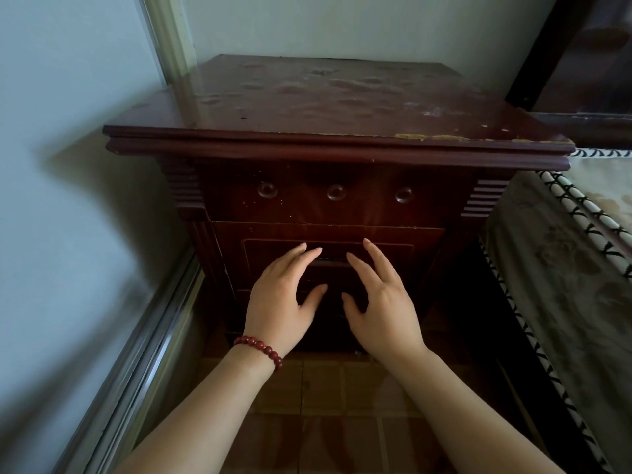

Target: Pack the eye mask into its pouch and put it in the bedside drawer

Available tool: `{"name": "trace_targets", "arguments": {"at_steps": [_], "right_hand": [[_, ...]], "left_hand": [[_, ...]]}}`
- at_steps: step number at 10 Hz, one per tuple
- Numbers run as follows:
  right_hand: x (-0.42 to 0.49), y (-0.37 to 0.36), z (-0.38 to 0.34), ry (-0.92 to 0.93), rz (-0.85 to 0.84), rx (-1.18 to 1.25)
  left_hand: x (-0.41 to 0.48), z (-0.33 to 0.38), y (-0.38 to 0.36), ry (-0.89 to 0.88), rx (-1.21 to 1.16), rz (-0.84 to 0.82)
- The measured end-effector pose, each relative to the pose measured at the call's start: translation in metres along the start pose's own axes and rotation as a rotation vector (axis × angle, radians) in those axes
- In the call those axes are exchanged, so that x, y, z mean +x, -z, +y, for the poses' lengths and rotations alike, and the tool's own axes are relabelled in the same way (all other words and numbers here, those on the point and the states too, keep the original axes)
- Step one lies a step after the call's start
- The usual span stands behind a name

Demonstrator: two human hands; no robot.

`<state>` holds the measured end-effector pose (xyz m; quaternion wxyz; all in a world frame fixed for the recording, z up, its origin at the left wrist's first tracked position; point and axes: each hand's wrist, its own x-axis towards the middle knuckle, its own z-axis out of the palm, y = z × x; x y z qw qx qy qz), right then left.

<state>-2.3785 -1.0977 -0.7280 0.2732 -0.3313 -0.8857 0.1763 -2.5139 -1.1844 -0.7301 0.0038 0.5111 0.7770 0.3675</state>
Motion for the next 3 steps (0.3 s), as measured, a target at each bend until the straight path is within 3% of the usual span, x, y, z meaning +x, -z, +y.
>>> {"name": "trace_targets", "arguments": {"at_steps": [3], "right_hand": [[0.009,0.023,-0.024,-0.049,0.128,0.31]], "left_hand": [[0.002,0.031,0.015,0.172,-0.506,0.145]]}}
